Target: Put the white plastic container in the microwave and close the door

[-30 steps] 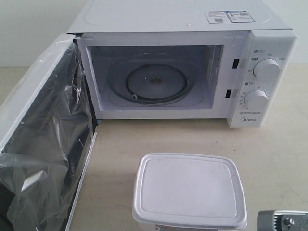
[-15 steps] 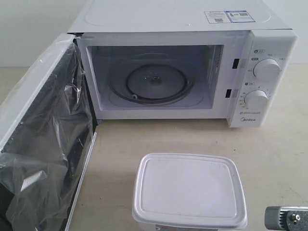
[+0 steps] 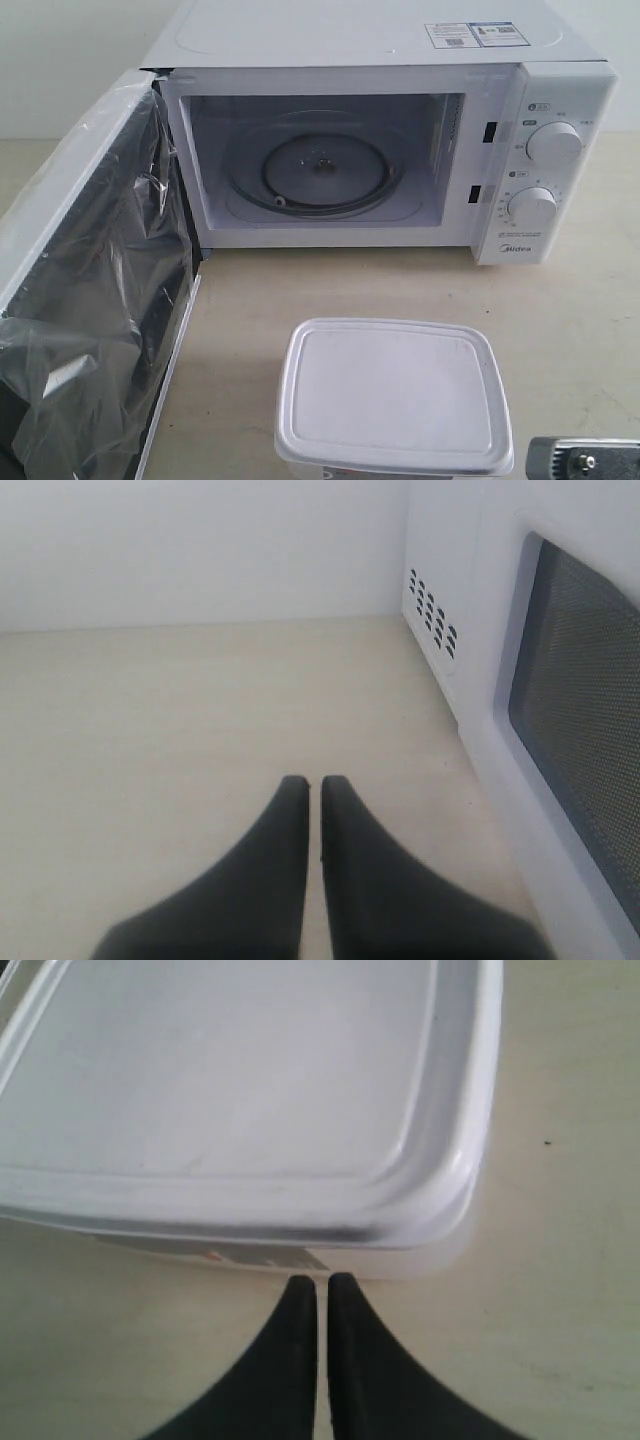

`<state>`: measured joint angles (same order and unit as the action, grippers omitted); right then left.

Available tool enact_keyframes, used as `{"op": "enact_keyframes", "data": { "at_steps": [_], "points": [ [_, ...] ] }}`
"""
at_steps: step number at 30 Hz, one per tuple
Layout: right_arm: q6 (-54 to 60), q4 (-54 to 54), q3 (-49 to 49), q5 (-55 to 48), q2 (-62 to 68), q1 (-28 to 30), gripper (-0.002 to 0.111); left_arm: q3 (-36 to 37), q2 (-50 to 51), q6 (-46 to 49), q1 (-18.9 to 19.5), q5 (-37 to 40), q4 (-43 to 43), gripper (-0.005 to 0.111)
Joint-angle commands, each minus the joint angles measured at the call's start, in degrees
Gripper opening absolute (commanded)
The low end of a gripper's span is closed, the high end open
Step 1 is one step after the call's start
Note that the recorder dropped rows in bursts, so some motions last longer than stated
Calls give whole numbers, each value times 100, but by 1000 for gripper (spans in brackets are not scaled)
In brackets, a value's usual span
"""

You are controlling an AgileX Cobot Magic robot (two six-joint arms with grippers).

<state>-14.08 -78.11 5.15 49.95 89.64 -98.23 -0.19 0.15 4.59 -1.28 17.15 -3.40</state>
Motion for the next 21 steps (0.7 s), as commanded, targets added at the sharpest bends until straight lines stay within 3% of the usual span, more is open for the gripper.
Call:
{"op": "enact_keyframes", "data": {
  "at_steps": [1, 7, 17, 21],
  "points": [
    [-143, 24, 124, 321, 439, 215, 0, 19, -15, -33, 6, 2, -30, 4],
    [-148, 852, 173, 290, 572, 1469, 0, 19, -15, -33, 6, 2, -30, 4],
    [94, 3689, 968, -462, 572, 4612, 0, 19, -15, -33, 6, 2, -30, 4],
    [94, 4006, 1216, -769, 499, 5255, 0, 19, -15, -33, 6, 2, -30, 4]
  ]
}}
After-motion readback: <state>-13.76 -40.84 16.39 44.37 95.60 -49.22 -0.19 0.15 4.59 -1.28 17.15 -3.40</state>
